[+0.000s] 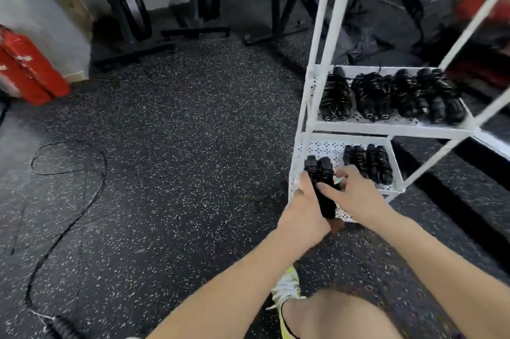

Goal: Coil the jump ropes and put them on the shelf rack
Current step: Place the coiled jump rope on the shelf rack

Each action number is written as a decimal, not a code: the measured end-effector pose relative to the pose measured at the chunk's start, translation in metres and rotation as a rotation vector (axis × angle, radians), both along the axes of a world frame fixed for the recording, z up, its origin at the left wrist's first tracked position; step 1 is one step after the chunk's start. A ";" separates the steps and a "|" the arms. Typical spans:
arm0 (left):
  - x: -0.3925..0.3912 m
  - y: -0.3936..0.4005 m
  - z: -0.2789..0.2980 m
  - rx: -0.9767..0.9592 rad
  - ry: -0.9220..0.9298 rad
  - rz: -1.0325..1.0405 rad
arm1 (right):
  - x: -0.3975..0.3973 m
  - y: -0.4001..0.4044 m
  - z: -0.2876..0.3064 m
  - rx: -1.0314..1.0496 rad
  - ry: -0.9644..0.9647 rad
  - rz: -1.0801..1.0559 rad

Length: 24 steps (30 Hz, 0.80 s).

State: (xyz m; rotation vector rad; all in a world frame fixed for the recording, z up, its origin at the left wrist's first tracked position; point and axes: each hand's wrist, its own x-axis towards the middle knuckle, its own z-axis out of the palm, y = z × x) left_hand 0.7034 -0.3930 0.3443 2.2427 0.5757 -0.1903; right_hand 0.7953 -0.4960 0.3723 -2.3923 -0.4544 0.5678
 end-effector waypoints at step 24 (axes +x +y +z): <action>0.202 -0.001 -0.122 0.213 0.201 0.000 | 0.171 0.008 -0.139 -0.458 -0.223 0.178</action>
